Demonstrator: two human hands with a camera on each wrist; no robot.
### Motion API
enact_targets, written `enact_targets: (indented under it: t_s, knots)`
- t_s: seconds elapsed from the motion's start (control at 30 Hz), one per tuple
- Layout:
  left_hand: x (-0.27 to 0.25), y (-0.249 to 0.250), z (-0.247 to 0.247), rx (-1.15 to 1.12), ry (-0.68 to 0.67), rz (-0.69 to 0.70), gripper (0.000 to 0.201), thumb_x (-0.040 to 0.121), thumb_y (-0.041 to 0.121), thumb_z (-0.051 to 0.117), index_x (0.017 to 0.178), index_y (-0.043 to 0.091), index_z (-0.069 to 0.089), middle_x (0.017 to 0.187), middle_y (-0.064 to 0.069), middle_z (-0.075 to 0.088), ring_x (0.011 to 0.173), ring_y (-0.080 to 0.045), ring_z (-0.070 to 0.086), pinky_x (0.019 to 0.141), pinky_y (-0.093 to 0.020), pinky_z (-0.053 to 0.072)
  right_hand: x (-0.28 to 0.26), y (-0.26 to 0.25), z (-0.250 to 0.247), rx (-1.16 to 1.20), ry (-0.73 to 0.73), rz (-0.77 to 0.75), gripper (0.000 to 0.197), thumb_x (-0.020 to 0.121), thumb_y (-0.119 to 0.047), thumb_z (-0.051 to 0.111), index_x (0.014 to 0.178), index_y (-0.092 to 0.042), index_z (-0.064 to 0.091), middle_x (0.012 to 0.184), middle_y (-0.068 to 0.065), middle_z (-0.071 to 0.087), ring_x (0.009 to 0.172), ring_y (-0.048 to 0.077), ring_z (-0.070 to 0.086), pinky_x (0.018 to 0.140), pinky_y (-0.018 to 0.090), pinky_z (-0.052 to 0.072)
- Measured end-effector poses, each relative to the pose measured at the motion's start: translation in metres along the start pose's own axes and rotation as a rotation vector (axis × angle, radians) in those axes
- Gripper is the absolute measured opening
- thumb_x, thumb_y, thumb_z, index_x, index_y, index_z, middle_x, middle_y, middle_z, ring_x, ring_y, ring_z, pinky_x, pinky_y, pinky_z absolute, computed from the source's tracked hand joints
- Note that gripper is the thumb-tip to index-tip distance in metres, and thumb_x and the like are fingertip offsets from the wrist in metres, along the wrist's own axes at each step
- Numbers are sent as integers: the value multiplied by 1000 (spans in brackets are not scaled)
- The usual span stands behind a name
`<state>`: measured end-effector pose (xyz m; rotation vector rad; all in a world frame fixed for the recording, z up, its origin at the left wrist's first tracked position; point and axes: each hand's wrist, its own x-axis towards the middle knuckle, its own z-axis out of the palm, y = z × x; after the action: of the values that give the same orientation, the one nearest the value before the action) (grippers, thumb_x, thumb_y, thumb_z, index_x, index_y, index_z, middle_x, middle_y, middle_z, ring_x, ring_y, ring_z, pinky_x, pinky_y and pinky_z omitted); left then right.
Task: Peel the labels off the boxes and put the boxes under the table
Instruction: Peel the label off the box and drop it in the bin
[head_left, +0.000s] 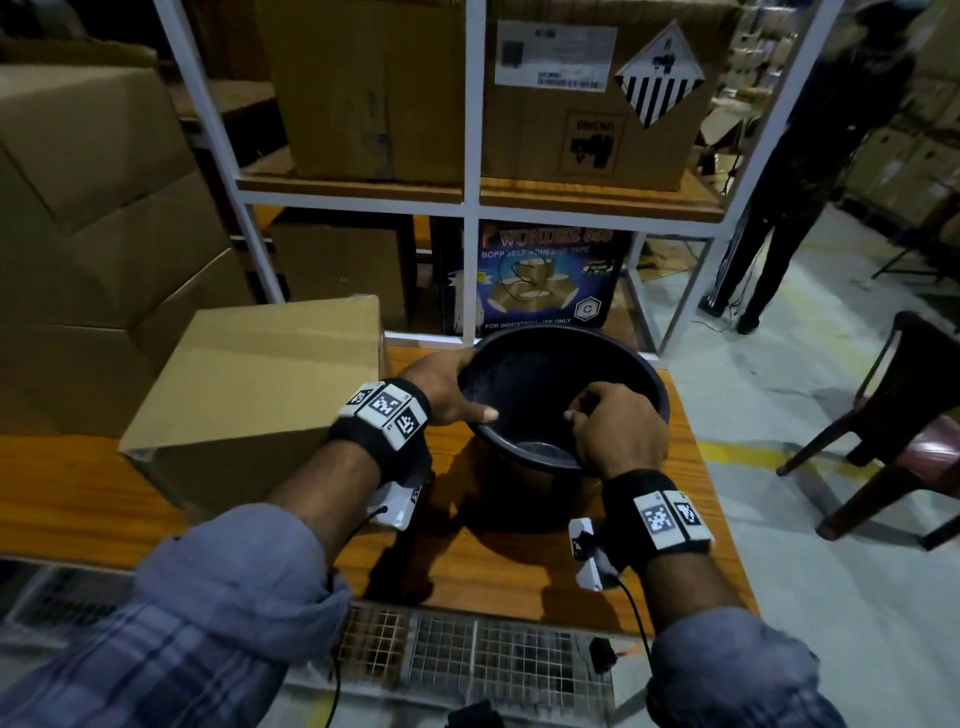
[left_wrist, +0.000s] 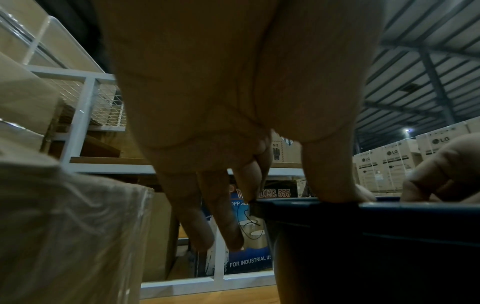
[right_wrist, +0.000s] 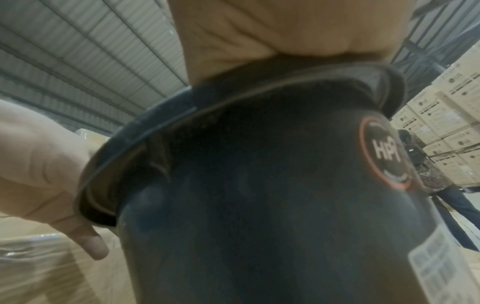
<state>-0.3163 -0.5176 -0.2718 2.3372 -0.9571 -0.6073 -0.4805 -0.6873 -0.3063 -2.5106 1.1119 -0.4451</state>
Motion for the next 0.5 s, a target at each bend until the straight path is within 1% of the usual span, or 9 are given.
enact_targets:
  t_s: [0.07, 0.13, 0.23, 0.3, 0.37, 0.43, 0.5]
  knots:
    - [-2, 2, 2, -10, 33, -7, 75, 80, 32, 89, 145, 29, 53, 143, 3, 61, 136, -23, 53, 110, -42, 46, -1, -1, -1, 2, 6, 3, 8, 90, -37, 75, 90, -30, 72, 91, -2, 73, 93, 27, 69, 70, 31, 45]
    - [-6, 2, 5, -11, 92, -11, 71, 81, 32, 88, 144, 28, 55, 144, 2, 61, 136, -24, 53, 106, -39, 46, -2, -1, -2, 8, 3, 10, 8, 92, -36, 74, 89, -29, 71, 91, -2, 73, 93, 28, 68, 70, 31, 44]
    - [-17, 1, 13, -25, 195, -26, 64, 80, 35, 88, 138, 26, 62, 141, 2, 63, 133, -22, 55, 107, -43, 49, -3, -2, -4, 10, -11, -6, 8, 92, -37, 73, 90, -29, 71, 92, -1, 73, 94, 28, 69, 71, 32, 46]
    - [-26, -2, 15, -72, 252, -37, 62, 80, 33, 89, 136, 25, 64, 139, 6, 64, 130, -18, 57, 106, -46, 52, -6, -2, -6, 6, -11, -25, 8, 93, -37, 71, 94, -29, 72, 95, 0, 74, 95, 29, 69, 72, 33, 48]
    - [-40, -2, 12, -138, 322, -47, 59, 83, 31, 87, 137, 22, 63, 131, 11, 64, 120, -14, 61, 103, -42, 53, -8, -2, -8, 18, 10, -59, 12, 95, -38, 69, 99, -27, 73, 98, 3, 74, 96, 32, 68, 73, 35, 49]
    - [-55, -5, 4, -217, 422, -40, 53, 86, 34, 84, 134, 21, 66, 127, 6, 69, 110, -13, 66, 97, -39, 57, -11, -3, -10, 45, 68, -140, 18, 97, -38, 67, 99, -22, 74, 99, 6, 72, 95, 34, 67, 72, 36, 50]
    - [-73, -10, -9, -291, 509, -26, 44, 88, 37, 82, 127, 22, 70, 121, 4, 72, 103, -11, 68, 93, -39, 59, -16, -7, -10, 49, 144, -248, 23, 98, -38, 66, 94, -16, 72, 95, 8, 69, 93, 34, 65, 68, 37, 49]
